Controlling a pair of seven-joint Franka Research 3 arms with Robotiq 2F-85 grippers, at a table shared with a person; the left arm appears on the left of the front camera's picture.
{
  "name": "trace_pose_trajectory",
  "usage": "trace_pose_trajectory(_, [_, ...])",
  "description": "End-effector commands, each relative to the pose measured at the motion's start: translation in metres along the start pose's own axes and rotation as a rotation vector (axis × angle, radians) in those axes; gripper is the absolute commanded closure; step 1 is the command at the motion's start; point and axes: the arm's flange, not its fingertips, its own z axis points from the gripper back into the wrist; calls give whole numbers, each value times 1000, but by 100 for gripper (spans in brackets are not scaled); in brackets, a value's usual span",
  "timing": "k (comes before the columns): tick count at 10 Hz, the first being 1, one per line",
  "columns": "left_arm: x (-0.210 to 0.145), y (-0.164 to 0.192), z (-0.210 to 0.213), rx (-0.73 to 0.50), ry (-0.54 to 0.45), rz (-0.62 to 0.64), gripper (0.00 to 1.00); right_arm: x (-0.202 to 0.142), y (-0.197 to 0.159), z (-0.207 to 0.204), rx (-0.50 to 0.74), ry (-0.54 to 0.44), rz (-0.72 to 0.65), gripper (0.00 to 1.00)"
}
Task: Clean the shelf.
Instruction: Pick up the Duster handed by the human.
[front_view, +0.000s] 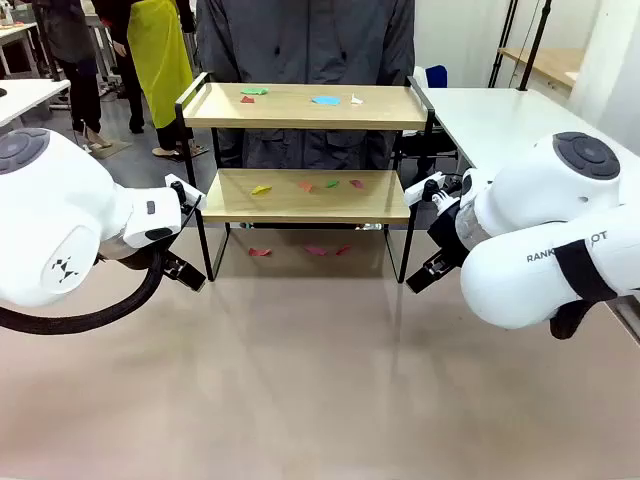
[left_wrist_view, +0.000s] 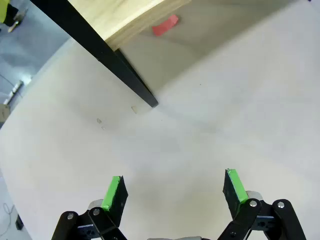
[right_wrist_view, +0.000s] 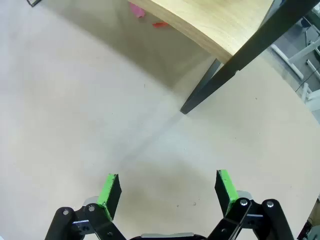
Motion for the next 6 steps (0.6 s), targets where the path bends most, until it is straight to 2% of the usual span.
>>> trace_pose_trajectory(1, [0, 0, 0, 0, 0, 0, 0, 0, 0, 0, 0, 0, 0, 0])
trace_pose_trajectory(6, [0, 0, 0, 0, 0, 0, 0, 0, 0, 0, 0, 0, 0, 0])
